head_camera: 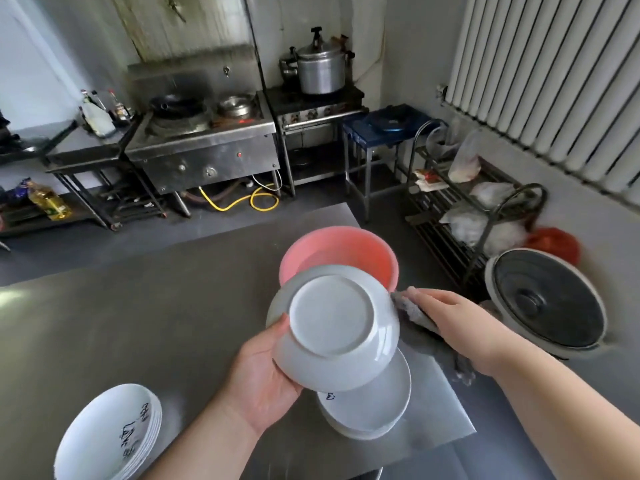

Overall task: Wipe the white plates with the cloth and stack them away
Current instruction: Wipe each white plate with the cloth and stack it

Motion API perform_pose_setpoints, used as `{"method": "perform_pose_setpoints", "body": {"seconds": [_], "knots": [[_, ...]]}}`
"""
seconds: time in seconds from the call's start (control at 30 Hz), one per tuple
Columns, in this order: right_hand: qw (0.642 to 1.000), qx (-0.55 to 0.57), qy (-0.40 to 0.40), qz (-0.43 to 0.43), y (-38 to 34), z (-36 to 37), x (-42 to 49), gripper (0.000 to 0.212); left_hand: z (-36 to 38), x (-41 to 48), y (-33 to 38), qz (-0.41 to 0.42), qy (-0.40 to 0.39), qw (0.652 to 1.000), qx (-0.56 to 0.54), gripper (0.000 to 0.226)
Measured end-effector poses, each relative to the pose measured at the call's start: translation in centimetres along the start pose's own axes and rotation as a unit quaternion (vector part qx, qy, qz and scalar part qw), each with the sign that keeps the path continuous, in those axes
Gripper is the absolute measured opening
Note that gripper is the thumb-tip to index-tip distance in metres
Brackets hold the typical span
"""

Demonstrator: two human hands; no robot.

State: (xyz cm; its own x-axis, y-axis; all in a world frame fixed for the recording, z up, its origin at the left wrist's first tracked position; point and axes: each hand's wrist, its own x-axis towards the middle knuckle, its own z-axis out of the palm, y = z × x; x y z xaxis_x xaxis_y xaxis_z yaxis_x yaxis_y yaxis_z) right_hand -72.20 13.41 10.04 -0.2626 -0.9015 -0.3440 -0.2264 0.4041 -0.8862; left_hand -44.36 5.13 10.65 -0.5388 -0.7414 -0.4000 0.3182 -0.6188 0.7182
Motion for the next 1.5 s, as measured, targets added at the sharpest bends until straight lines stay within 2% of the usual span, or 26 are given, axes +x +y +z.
{"method": "perform_pose_setpoints", "body": {"seconds": [0.07, 0.13, 0.33, 0.4, 0.47, 0.53, 0.57, 0.63, 0.67, 0.73, 0.83, 0.9, 1.1, 1.33, 1.5], "knots": [[0.995, 0.06, -0.071, 0.038, 1.8, -1.2, -0.3, 0.068, 0.4, 1.1, -1.9, -0.018, 0.011, 1.0, 0.011, 0.04], [0.989, 0.079, -0.11, 0.065, 3.4, -2.1, 0.0, 0.062, 0.6, 2.4, -3.8, -0.03, 0.019, 0.999, 0.034, 0.04], [0.99, 0.015, -0.089, 0.113, 6.7, -2.6, 2.0, 0.067, 1.5, 4.6, -7.1, -0.029, 0.097, 0.972, 0.213, 0.036], [0.992, 0.006, -0.082, 0.1, 6.7, -2.5, 2.5, 0.069, 1.9, 5.0, -7.1, -0.018, 0.09, 0.961, 0.259, 0.055], [0.993, -0.036, -0.054, 0.095, 7.0, -2.9, 3.2, 0.078, 1.5, 5.7, -6.8, -0.028, 0.076, 0.966, 0.245, 0.078], [0.996, -0.032, -0.056, 0.064, 7.3, -2.9, 3.6, 0.084, 0.9, 6.0, -6.7, -0.039, 0.073, 0.973, 0.217, 0.089], [0.997, -0.012, -0.061, 0.044, 7.3, -2.6, 3.6, 0.08, 0.6, 6.1, -6.8, -0.045, 0.078, 0.973, 0.211, 0.09], [0.998, 0.011, -0.063, 0.013, 7.7, -1.9, 3.5, 0.056, 0.0, 6.2, -7.3, -0.036, 0.091, 0.969, 0.227, 0.077], [0.998, 0.016, -0.061, -0.002, 8.1, -1.4, 3.4, 0.039, -0.3, 6.3, -7.8, -0.021, 0.106, 0.963, 0.246, 0.061], [0.998, 0.009, -0.06, -0.011, 8.9, -0.6, 3.3, 0.012, -1.1, 6.4, -8.9, 0.004, 0.14, 0.949, 0.284, 0.044], [0.995, -0.077, -0.066, 0.015, 9.9, 0.7, 3.2, 0.032, -2.6, 7.0, -10.5, 0.018, 0.157, 0.928, 0.337, 0.036], [0.989, -0.131, -0.069, 0.028, 10.5, 1.5, 3.3, 0.031, -3.5, 7.4, -11.6, 0.017, 0.155, 0.916, 0.371, 0.036], [0.965, -0.235, -0.11, 0.041, 10.1, 2.3, 3.6, 0.029, -5.2, 7.8, -13.7, 0.009, 0.165, 0.893, 0.418, 0.057], [0.946, -0.296, -0.124, 0.05, 9.6, 1.8, 4.1, 0.036, -6.0, 7.2, -14.6, 0.007, 0.157, 0.879, 0.451, 0.067], [0.926, -0.369, -0.061, 0.056, 8.0, 0.7, 5.4, 0.035, -6.7, 7.1, -12.7, -0.013, 0.134, 0.853, 0.504, 0.06]]}}
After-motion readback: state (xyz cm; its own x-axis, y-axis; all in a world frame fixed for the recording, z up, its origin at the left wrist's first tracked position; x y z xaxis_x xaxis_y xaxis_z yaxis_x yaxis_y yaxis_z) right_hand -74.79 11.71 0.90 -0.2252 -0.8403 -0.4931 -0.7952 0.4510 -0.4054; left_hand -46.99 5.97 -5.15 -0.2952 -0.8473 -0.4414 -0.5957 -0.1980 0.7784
